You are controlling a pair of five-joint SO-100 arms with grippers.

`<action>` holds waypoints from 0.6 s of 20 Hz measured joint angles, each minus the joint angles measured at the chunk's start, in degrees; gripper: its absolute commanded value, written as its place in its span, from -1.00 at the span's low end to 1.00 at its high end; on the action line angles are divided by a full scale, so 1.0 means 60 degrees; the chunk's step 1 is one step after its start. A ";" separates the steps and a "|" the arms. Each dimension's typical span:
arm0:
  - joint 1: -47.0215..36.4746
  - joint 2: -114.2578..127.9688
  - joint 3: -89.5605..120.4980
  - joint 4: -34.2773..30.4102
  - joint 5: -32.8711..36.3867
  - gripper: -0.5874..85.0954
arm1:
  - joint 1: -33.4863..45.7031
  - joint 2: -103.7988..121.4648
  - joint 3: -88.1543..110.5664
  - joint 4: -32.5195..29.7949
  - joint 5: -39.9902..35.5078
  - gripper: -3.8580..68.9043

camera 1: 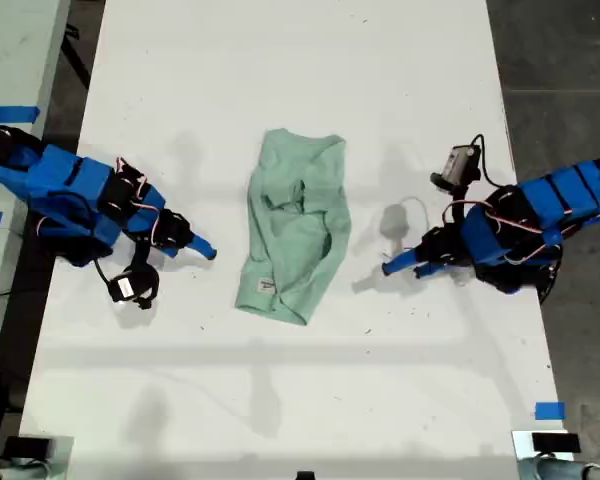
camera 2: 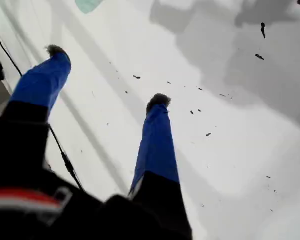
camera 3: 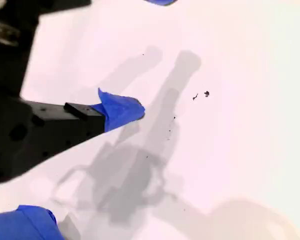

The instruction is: Fold tshirt

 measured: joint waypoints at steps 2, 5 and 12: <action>0.0000 0.0132 0.0029 -0.0029 0.0000 -0.36 | -0.0015 0.0103 0.0015 0.0000 0.0044 -0.08; 0.0000 0.0015 0.0015 -0.0469 0.0220 -0.35 | -0.0015 -0.0205 0.0000 -0.0146 0.0044 -0.08; 0.0439 -0.6606 -0.6812 -0.0615 0.2109 -0.29 | -0.0015 -0.7764 -0.5156 -0.1890 -0.0937 -0.08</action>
